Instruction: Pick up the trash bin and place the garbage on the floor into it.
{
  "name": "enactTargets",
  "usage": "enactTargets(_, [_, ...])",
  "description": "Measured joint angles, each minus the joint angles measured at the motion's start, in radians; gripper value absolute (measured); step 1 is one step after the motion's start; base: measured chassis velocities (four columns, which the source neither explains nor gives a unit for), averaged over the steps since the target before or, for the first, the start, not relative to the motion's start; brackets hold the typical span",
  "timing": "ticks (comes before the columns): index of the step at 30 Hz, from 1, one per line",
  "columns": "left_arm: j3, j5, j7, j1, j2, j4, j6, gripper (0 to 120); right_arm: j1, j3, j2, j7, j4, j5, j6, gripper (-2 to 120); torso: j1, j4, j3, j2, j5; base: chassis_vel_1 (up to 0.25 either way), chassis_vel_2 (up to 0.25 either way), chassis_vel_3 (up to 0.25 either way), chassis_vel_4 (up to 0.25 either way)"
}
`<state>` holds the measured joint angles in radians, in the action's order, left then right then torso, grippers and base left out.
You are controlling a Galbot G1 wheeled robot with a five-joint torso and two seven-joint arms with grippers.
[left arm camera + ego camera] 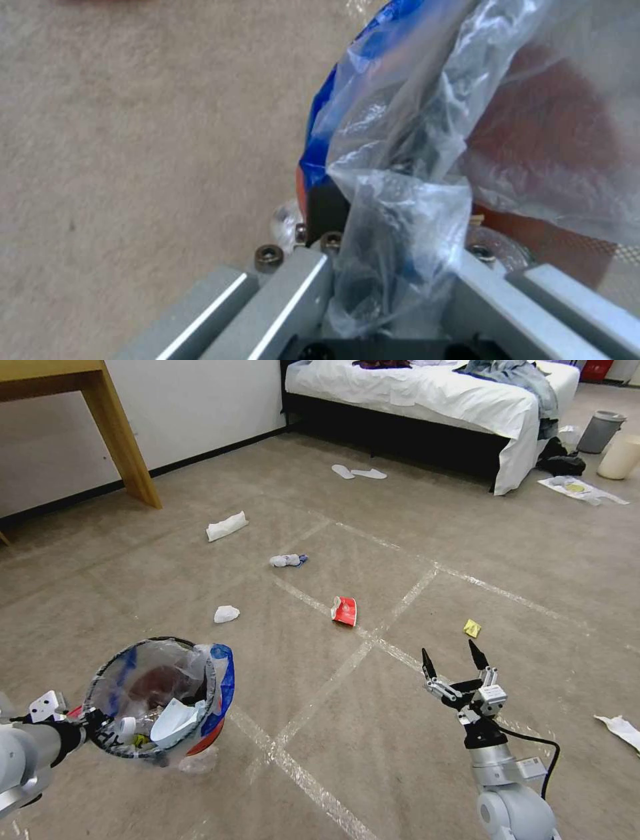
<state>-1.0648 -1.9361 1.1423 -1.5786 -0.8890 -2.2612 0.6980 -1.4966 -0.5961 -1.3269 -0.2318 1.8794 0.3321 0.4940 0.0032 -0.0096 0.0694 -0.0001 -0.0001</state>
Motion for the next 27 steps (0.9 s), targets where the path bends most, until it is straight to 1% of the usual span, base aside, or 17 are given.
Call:
enactTargets(9, [-0.012,-0.004,0.0,-0.009,-0.002,0.001,0.0,0,0.005,0.002,0.003,-0.001,-0.003,0.0,0.002,100,0.0,-0.0001,0.0,0.0,0.0001,-0.09,0.091,0.083,-0.094])
enactTargets(17, [-0.008,0.001,0.0,-0.008,-0.007,0.003,-0.001,0,0.005,0.004,0.004,-0.004,-0.005,-0.002,0.005,100,0.0,0.0,0.0,0.0,0.0,-0.078,0.089,0.075,-0.082])
enactTargets(26, [-0.006,0.001,0.001,-0.006,-0.002,0.001,-0.008,0,0.003,0.0,0.008,-0.009,-0.008,0.001,0.012,100,0.0,0.0,0.0,0.0,0.0003,-0.111,0.103,0.114,-0.1])
enactTargets(27, [-0.006,0.0,0.001,-0.005,-0.001,0.001,-0.009,0,0.003,0.0,0.008,-0.014,-0.009,0.004,0.014,100,0.0,-0.0001,0.0,0.0,-0.0002,-0.099,0.095,0.115,-0.109])
